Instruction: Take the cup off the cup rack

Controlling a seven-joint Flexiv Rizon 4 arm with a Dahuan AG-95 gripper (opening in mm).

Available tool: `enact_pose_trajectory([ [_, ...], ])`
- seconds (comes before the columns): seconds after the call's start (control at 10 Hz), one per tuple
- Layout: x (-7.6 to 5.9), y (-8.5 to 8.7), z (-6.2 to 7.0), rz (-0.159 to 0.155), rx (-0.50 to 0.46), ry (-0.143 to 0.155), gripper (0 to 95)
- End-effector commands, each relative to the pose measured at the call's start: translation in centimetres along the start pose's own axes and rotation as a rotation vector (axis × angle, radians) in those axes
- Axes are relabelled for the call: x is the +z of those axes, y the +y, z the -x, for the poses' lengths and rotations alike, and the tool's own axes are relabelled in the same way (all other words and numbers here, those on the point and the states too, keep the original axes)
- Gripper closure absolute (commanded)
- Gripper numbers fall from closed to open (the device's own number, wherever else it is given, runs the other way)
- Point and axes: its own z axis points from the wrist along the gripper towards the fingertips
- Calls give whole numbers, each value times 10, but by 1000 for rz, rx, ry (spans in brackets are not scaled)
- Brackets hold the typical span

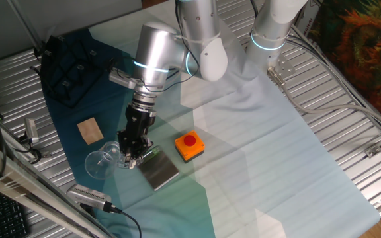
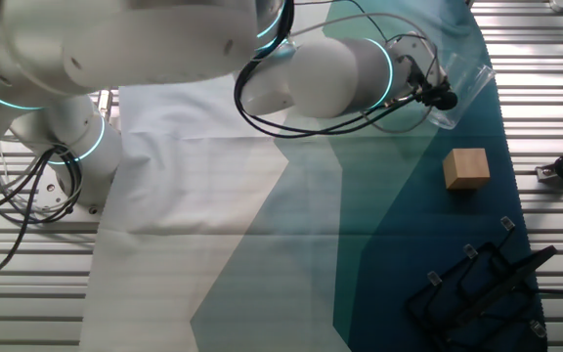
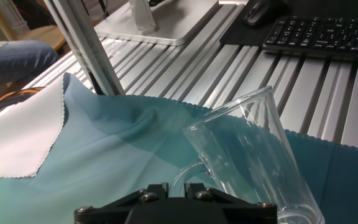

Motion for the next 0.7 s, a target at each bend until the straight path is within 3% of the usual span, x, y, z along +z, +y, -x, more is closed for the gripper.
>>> enact_pose_trajectory([
  [0.1, -2, 1, 0, 4, 2, -13, 950],
  [0.7, -1, 1, 0, 11, 13, -41, 950],
])
